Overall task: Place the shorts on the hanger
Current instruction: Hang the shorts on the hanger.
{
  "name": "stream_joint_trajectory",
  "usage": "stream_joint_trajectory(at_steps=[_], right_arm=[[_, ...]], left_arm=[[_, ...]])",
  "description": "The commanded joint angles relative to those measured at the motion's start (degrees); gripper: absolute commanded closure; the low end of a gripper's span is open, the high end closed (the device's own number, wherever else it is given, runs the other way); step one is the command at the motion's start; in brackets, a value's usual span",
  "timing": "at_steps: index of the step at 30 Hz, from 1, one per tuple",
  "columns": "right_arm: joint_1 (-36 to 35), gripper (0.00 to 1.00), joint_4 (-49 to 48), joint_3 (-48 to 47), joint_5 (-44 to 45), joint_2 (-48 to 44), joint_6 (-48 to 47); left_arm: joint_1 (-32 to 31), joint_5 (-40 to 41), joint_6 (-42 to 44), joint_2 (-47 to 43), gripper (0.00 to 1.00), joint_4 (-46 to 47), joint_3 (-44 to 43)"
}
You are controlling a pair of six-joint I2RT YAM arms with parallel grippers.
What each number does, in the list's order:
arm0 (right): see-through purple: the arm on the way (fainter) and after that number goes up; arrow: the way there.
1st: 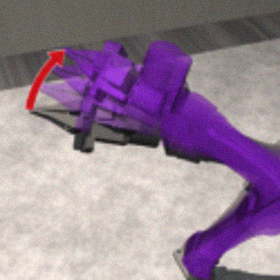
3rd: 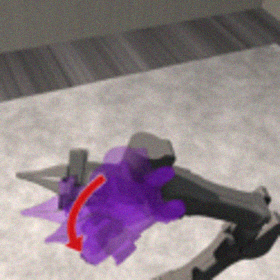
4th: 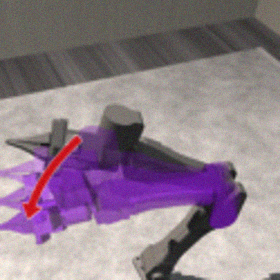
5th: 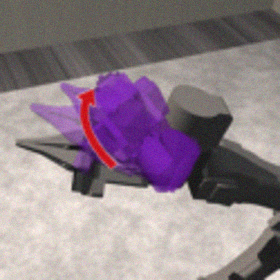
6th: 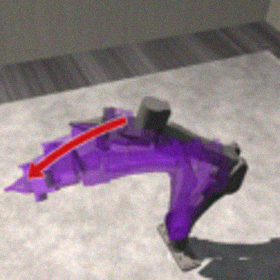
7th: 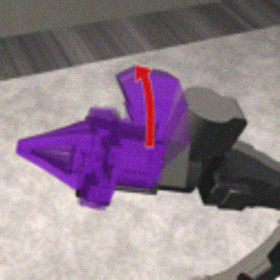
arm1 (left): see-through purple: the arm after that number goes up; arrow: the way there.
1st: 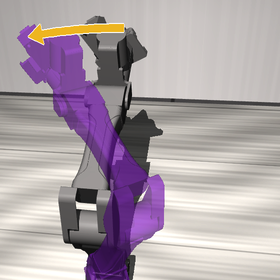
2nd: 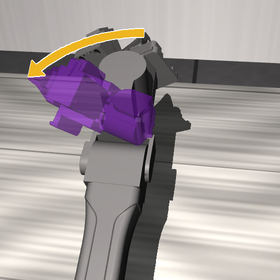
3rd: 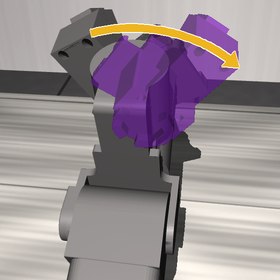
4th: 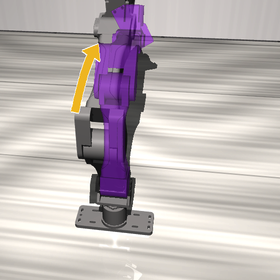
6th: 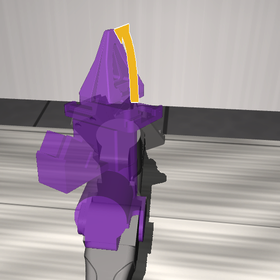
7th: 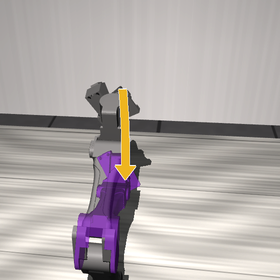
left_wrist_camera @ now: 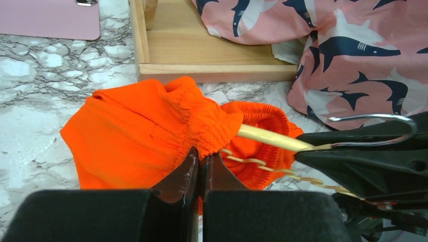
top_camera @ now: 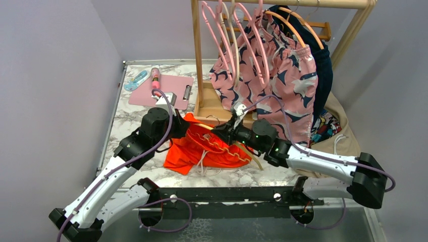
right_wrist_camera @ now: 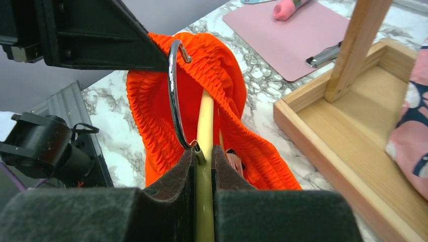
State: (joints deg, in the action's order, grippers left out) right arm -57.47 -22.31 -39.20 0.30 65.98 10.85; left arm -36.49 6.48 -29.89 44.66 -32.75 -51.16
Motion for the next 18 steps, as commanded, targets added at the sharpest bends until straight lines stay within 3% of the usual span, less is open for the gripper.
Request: stream_joint_trajectory(at_steps=[1, 9, 18], right_arm=[[-2.0, 0.99, -9.5, -2.4, 0.9, 4.2, 0.9], [-3.3, 0.99, -17.4, -4.6, 1.2, 12.4, 3.0], [-3.6, 0.99, -29.4, -2.9, 4.0, 15.3, 6.6]], left_arm=[[-0.2, -3.6, -1.1, -1.0, 1.00, 2.0, -1.2], [-0.2, -5.3, -1.1, -0.7, 1.00, 2.4, -1.1], [-0.2, -6.1, -0.8, -0.3, 1.00, 2.3, -1.7]])
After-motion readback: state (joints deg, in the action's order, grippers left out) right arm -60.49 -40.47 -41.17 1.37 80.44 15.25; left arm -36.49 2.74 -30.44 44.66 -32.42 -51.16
